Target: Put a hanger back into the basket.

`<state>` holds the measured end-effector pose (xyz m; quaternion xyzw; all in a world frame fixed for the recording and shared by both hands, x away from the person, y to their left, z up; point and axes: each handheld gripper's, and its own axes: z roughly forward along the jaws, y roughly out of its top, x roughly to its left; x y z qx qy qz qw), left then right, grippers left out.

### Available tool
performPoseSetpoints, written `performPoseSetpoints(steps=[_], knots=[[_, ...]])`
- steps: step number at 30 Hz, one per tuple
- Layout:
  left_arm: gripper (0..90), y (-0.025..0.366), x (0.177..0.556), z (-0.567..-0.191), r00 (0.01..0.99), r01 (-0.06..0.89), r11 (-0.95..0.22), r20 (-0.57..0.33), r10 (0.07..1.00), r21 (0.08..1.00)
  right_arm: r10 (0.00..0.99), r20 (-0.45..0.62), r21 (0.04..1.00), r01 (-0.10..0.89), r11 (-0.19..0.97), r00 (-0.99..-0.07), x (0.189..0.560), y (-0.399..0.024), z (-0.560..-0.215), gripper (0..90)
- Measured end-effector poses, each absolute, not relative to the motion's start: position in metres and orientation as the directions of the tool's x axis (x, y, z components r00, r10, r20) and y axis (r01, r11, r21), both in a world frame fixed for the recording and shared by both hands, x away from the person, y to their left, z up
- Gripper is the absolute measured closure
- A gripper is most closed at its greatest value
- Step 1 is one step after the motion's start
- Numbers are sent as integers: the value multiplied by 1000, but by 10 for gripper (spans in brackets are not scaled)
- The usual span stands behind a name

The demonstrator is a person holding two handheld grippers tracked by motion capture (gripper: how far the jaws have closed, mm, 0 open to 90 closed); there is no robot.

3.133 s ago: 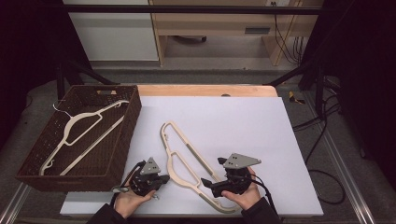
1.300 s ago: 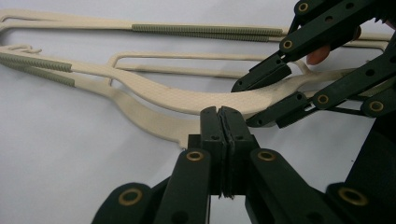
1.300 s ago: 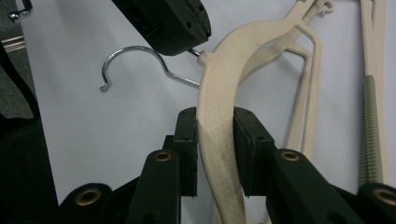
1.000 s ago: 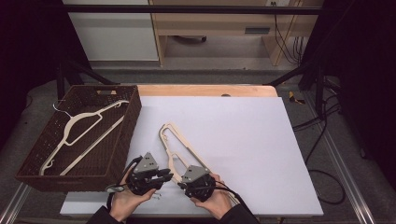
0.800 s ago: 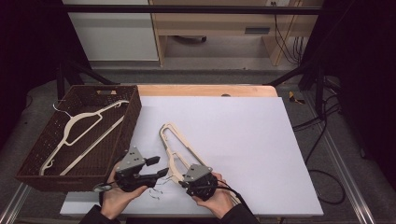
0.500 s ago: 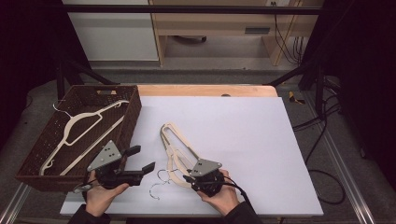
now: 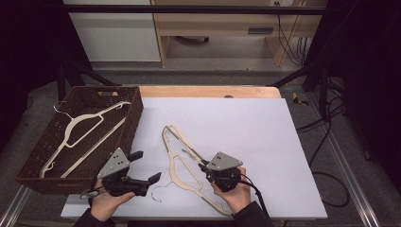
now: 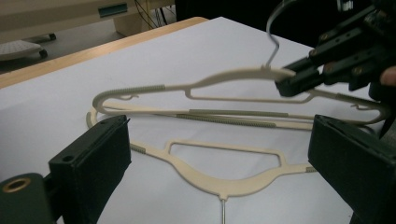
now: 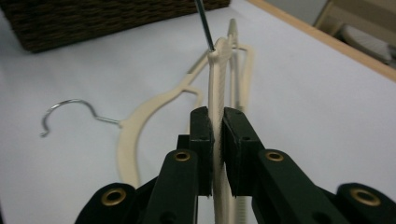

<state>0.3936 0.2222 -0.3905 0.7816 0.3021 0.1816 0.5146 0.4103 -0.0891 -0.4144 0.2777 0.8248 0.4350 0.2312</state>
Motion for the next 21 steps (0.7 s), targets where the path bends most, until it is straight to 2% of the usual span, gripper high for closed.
performPoseSetpoints(steps=[4,6,9,13,21], knots=[[43,220,395,-395,758,291,-307,-22,651,906,711,-128,864,275,422,-691,416,-106,-409,866],[42,219,395,-395,759,288,-307,-21,651,907,713,-69,882,292,370,-697,418,-115,-407,867],[39,220,395,-391,760,276,-309,-10,649,910,723,-63,887,294,356,-688,419,-125,-402,867],[40,218,398,-381,771,255,-319,7,637,913,680,-7,897,297,328,-733,420,-136,-391,868],[78,205,411,-363,774,228,-336,39,632,914,576,28,906,264,331,-817,415,-140,-371,868]])
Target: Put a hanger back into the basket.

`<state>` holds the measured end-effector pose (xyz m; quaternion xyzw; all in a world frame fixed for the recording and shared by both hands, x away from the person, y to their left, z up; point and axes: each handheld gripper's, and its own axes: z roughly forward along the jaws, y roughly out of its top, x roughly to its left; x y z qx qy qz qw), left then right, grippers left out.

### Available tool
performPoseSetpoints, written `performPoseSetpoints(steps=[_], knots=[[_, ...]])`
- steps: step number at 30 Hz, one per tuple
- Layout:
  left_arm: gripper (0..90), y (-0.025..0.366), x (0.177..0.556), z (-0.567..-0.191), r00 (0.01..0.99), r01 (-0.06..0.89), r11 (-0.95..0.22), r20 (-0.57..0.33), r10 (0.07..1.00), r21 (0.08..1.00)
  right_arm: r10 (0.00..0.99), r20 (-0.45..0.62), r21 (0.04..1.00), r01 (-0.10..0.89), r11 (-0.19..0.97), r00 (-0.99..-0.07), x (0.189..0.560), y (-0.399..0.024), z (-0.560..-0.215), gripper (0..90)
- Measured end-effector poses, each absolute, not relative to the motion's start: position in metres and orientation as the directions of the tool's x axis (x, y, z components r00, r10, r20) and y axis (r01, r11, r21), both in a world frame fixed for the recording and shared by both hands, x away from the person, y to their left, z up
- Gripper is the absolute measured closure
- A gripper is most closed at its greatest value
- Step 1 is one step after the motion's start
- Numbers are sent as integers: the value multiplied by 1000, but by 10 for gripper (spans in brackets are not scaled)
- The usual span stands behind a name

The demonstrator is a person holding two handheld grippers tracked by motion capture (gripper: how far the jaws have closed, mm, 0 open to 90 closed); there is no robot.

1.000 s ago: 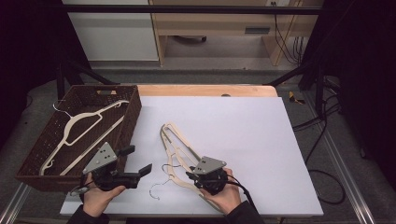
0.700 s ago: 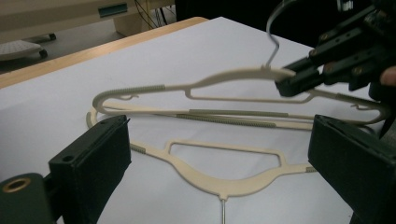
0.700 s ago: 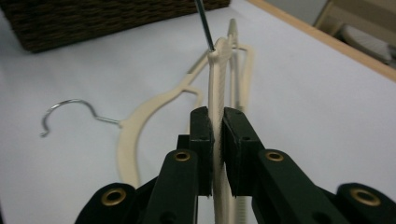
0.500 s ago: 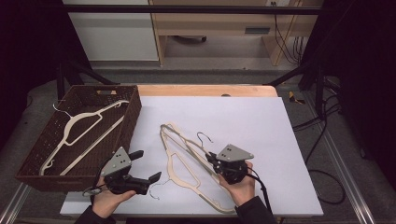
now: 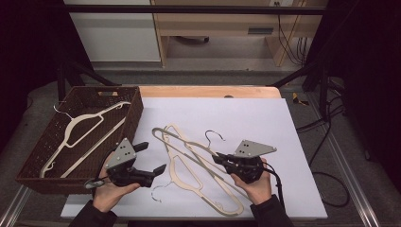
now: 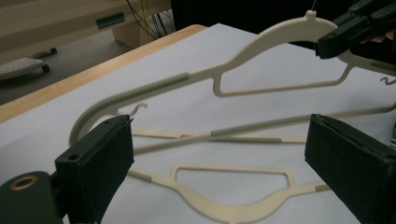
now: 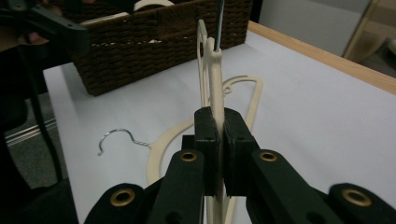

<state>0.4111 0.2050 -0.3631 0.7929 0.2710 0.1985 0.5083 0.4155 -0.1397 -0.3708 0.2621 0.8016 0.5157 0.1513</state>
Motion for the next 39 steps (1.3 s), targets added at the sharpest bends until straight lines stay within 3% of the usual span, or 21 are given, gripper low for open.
performPoseSetpoints(steps=[4,9,12,18,29,35,39], knots=[[152,193,418,-362,805,224,-348,28,592,911,523,38,900,257,353,-852,417,-134,-366,868],[204,177,422,-364,830,179,-396,77,552,901,468,47,885,254,390,-882,417,-128,-368,868],[214,167,421,-364,839,147,-432,119,531,890,448,56,882,254,396,-892,416,-127,-369,868],[243,151,426,-369,876,146,-488,116,468,860,407,69,880,247,405,-911,415,-127,-369,867],[616,144,429,-371,898,149,-537,115,425,830,378,72,872,242,425,-923,415,-124,-372,867],[666,145,424,-372,893,135,-576,153,423,806,370,73,866,243,437,-926,416,-122,-375,858],[725,146,420,-373,895,142,-590,152,420,795,407,57,866,248,435,-911,417,-121,-376,806]])
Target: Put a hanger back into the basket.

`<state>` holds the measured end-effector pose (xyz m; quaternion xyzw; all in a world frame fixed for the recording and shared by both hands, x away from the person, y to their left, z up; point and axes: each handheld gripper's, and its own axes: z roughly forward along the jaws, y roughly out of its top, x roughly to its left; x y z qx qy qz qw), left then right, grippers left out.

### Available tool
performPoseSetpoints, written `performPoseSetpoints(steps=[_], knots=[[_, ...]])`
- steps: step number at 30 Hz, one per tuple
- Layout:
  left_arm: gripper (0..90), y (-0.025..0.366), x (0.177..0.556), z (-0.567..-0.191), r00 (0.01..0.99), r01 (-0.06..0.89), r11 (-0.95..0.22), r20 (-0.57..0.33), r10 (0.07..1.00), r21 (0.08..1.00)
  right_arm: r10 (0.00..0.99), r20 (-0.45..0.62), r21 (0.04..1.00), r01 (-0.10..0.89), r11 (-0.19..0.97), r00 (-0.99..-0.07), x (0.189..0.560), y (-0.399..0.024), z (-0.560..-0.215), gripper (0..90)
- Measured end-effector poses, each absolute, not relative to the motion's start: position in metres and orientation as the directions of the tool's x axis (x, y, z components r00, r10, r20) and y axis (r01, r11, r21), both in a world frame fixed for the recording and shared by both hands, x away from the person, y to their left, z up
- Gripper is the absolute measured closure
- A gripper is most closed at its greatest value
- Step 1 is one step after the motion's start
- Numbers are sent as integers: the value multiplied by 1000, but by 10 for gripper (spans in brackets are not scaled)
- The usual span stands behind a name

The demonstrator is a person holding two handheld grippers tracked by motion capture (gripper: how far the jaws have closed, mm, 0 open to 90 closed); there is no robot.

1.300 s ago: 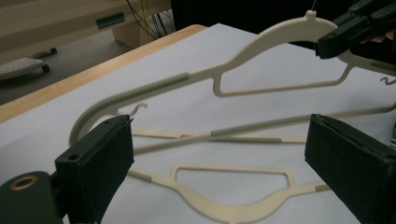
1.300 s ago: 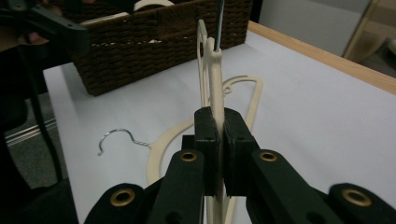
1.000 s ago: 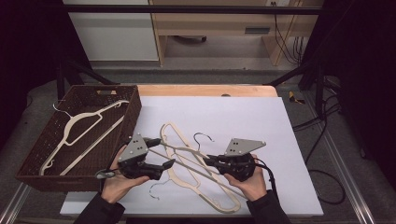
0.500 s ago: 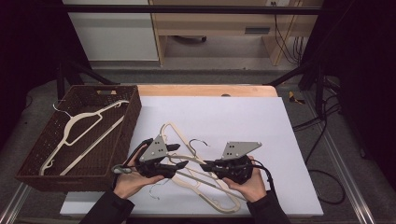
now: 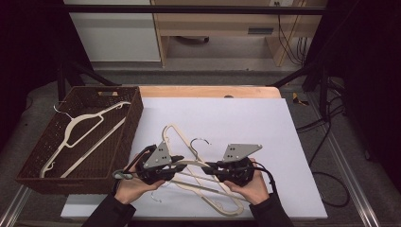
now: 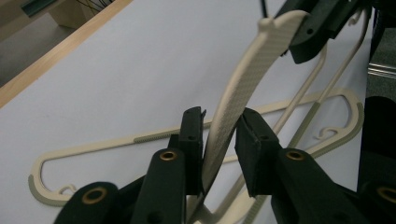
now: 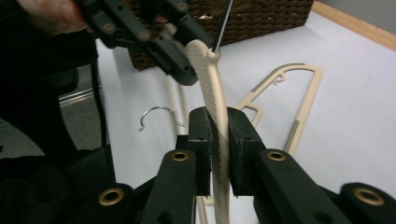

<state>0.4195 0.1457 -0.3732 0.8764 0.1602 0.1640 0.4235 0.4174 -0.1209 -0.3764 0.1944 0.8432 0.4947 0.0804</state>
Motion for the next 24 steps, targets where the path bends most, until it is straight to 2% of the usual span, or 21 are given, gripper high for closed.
performPoseSetpoints(steps=[7,18,20,24], knots=[[784,146,414,-377,901,178,-592,112,419,786,456,65,875,270,401,-888,420,-120,-380,716],[865,143,405,-380,907,221,-542,33,420,810,532,40,896,266,356,-846,420,-119,-383,488],[866,143,404,-379,899,225,-554,49,435,801,547,39,901,266,342,-836,420,-122,-381,457],[867,148,405,-377,893,250,-528,17,449,812,575,37,909,266,320,-817,420,-130,-378,375]])
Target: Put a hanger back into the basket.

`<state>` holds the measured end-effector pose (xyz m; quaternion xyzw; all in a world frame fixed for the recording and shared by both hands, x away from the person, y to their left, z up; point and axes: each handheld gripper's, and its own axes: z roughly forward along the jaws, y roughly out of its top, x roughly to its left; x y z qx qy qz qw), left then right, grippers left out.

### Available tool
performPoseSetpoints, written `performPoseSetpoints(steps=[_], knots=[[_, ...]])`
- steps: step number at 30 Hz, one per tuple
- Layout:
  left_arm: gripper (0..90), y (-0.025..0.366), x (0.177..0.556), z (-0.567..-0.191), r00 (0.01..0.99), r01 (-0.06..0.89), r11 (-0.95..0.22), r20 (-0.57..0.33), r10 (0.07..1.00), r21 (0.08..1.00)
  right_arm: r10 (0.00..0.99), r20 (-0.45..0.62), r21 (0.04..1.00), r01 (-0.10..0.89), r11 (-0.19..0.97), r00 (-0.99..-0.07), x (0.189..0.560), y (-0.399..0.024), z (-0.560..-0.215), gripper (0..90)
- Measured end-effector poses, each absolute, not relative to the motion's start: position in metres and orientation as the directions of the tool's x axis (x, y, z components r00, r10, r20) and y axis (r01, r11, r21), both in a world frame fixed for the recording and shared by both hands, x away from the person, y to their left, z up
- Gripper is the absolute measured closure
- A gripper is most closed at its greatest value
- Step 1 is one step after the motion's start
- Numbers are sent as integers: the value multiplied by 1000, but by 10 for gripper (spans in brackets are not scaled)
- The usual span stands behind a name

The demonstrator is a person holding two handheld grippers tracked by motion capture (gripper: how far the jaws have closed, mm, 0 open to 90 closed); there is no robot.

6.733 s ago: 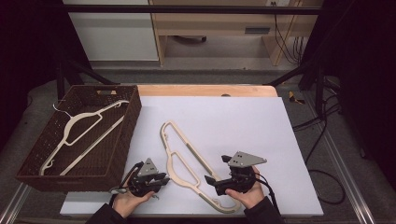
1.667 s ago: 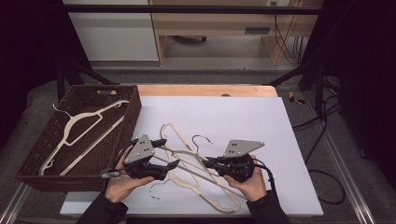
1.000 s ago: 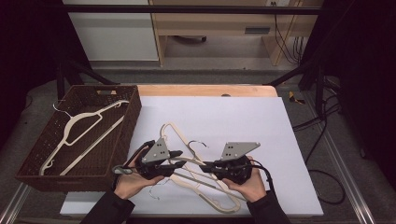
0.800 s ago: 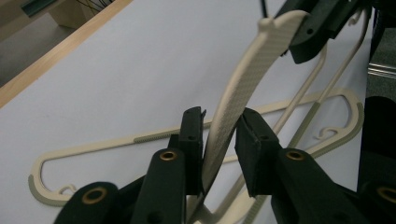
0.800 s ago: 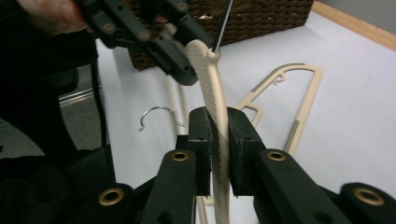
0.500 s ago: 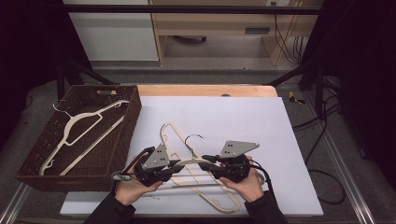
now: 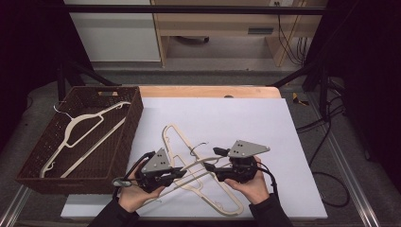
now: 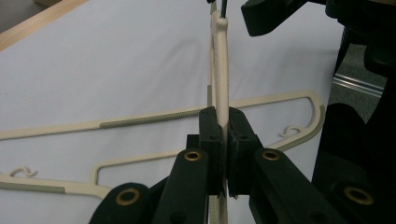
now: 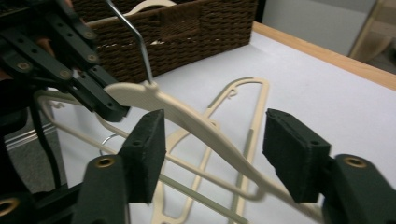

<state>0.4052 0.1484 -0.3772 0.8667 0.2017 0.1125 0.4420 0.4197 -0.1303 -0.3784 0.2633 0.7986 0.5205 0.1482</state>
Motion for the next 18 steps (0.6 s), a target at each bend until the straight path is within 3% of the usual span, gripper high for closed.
performPoseSetpoints(steps=[8,18], knots=[[866,165,406,-363,846,279,-463,12,532,841,659,46,921,288,264,-751,419,-157,-376,211],[866,181,408,-330,806,276,-434,39,590,858,744,54,938,290,191,-666,416,-189,-369,110]])
